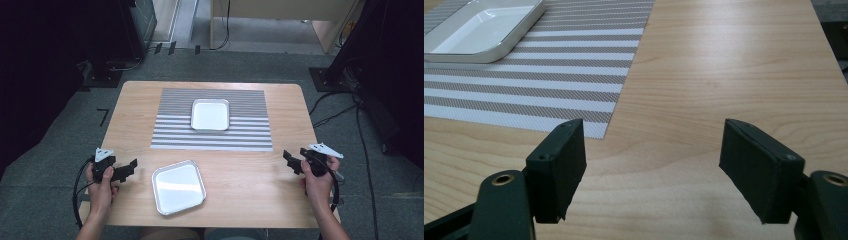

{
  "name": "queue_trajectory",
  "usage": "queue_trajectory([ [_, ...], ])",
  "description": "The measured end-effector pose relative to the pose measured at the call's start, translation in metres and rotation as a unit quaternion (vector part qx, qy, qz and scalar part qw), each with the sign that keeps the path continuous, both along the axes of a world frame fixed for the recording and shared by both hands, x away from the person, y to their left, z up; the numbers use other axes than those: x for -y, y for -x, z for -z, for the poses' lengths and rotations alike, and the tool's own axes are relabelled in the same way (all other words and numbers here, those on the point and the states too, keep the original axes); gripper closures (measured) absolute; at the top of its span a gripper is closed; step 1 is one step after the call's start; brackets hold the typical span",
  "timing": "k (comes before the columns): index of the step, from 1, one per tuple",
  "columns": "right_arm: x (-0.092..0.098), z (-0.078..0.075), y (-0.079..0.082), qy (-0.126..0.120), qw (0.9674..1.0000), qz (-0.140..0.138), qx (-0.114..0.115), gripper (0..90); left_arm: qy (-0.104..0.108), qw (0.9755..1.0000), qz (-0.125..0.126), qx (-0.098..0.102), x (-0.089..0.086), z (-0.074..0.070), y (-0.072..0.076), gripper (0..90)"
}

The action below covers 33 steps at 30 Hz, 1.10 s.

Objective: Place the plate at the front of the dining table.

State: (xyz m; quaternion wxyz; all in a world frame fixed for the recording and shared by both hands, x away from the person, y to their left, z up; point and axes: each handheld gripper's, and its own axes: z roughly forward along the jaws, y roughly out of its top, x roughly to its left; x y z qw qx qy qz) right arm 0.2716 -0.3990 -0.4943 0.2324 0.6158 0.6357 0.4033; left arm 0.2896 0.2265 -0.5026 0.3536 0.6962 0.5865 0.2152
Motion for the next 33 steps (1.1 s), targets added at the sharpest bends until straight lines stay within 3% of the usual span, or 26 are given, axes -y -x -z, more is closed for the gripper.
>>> queue_trajectory([
  [14,0.016,0.013,0.031,0.009,0.9998,0.014,-0.008,26.8,-0.049,0.9987,0.001,-0.009,-0.014,0.009,0.021,12.6],
  [22,0.024,0.02,0.05,0.029,0.999,0.021,-0.028,26.1,-0.08,0.9966,0.012,-0.013,-0.014,0.011,0.032,12.6],
  [29,0.026,0.028,0.066,0.054,0.9975,0.027,-0.037,25.6,-0.078,0.9968,0.015,-0.009,-0.018,0.012,0.039,12.2],
  [33,0.025,0.03,0.069,0.07,0.9959,0.038,-0.045,25.4,-0.071,0.9974,0.017,0.005,-0.018,0.015,0.041,11.9],
])
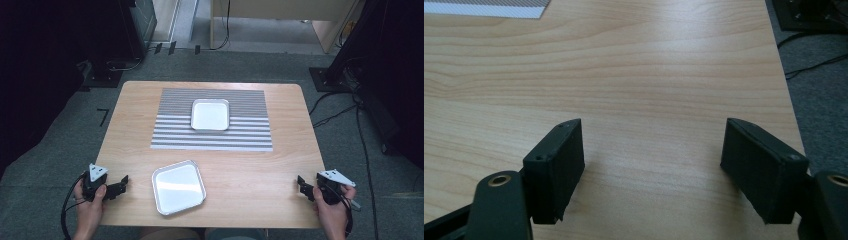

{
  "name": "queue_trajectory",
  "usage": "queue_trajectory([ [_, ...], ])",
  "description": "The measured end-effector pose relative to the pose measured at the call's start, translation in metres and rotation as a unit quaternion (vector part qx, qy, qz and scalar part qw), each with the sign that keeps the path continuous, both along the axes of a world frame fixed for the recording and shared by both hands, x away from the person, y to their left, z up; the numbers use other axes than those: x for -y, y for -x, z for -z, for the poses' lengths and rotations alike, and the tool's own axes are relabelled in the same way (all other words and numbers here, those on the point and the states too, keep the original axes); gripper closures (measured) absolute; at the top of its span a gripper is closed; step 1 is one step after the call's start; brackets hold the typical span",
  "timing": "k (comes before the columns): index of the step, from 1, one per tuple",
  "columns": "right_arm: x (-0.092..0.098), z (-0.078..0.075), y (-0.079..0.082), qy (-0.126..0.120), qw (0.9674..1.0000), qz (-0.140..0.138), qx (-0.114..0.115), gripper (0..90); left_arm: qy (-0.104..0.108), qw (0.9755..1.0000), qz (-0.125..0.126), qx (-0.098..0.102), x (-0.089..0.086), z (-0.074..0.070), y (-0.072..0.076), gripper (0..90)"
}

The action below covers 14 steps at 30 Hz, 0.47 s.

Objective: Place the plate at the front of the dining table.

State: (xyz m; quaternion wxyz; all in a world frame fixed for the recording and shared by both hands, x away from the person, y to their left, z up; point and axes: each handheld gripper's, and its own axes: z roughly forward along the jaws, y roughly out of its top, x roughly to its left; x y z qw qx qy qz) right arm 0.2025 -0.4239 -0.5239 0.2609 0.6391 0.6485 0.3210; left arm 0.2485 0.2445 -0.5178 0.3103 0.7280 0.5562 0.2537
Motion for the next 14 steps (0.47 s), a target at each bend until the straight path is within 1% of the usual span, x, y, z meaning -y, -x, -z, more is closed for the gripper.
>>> queue_trajectory([
  [2,-0.0033,0.0004,0.0001,0.019,0.9998,0.003,-0.004,25.6,0.007,0.9999,0.01,-0.004,-0.0006,0.0001,-0.0007,12.0],
  [3,-0.0046,0.0003,0.0002,0.027,0.9996,0.001,-0.002,25.7,0.009,0.9998,0.017,-0.006,-0.0007,0.0002,-0.001,12.2],
  [4,-0.0048,0.0004,0.0004,0.028,0.9996,0.001,-0.002,25.6,0.01,0.9997,0.022,-0.006,-0.0001,0.0003,-0.001,12.3],
  [6,-0.0038,0.0006,0.0002,0.022,0.9998,0.002,-0.004,25.6,0.009,0.9995,0.031,-0.005,0.0004,0.0003,-0.0005,12.8],
  [10,-0.0041,0.0006,0.0005,0.023,0.9997,-0.001,-0.002,26.7,0.01,0.9995,0.031,-0.006,0.001,0.0004,0.0003,13.0],
  [14,-0.0042,0.0006,0.0007,0.024,0.9997,-0.002,-0.002,27.0,0.009,0.9998,0.02,-0.005,0.0044,0.0005,-0.0002,12.8],
])
